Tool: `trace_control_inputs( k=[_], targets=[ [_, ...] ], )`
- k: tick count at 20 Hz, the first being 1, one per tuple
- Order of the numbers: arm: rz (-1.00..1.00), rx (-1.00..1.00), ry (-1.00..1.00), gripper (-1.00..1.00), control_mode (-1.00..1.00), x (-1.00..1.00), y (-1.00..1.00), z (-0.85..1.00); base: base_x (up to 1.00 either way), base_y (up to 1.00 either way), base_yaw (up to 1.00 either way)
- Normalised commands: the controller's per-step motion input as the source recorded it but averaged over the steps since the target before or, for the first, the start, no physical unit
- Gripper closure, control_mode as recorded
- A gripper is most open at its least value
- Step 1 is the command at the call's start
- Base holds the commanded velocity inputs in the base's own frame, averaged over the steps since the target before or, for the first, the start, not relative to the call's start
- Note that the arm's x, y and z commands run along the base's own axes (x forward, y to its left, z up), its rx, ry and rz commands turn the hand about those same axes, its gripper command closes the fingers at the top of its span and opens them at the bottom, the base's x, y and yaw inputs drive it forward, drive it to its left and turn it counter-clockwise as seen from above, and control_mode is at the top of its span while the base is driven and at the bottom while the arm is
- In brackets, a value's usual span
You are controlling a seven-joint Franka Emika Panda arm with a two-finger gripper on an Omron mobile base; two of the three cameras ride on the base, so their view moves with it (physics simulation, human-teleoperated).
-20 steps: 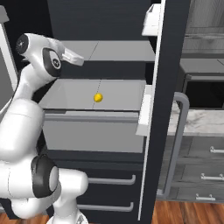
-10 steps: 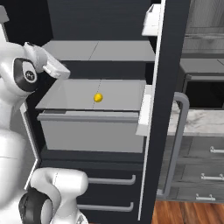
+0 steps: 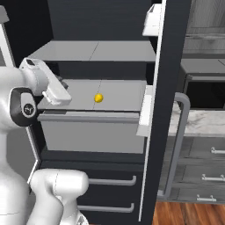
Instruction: Retrieve the bottle and the shaker from the cabinet and place them next to the mixing bowl on the counter. Then add garlic from the fridge to the mixing bowl.
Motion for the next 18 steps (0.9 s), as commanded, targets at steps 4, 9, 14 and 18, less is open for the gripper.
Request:
trace_control_inputs(
  k=[4,9,14,18],
  targets=[
    [0.00,0.16,0.09,1.00,-1.00,-0.54,-0.13,0.00,0.00,0.00,0.00],
    [0.00,0.05,0.01,1.00,-1.00,-0.51,0.00,-0.22,0.00,0.00,0.00],
    [0.00,0.02,0.00,1.00,-1.00,-0.38,0.00,-0.27,0.00,0.00,0.00],
    [0.00,0.02,0.00,1.00,-1.00,-0.23,0.00,-0.35,0.00,0.00,0.00]
  ],
)
